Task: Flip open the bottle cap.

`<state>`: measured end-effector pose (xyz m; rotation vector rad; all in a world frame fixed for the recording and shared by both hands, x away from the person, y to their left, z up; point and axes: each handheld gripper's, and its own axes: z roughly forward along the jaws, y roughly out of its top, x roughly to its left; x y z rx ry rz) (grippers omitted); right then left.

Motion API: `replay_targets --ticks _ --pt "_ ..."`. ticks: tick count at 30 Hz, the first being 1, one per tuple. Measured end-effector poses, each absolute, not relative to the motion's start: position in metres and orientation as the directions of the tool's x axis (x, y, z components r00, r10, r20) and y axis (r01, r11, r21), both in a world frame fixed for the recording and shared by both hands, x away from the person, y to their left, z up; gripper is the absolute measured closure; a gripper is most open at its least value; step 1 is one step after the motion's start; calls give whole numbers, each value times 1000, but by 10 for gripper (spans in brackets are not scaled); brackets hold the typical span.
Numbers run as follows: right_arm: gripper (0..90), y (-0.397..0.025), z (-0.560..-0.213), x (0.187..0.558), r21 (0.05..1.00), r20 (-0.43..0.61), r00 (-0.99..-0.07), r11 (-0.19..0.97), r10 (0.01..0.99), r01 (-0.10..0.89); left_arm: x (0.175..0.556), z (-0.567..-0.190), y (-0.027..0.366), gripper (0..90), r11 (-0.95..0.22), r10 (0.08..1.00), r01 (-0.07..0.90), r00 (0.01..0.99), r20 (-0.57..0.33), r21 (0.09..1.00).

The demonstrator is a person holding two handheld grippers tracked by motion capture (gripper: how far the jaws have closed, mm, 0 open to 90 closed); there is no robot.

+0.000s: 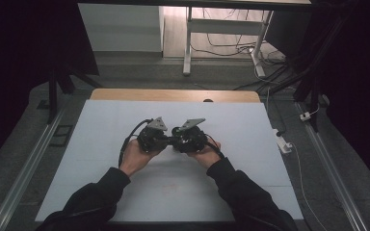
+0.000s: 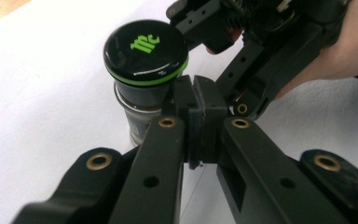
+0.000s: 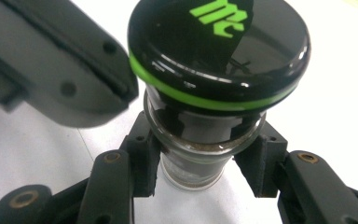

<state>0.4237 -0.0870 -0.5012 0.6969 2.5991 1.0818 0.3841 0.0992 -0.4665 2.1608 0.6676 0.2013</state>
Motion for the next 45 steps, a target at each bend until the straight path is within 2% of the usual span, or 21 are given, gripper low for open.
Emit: replay_targets --ticks 45 --pt "532 -87 -502 423 718 -48 -858 615 511 326 406 -444 106 890 -454 602 424 795 -81 784"
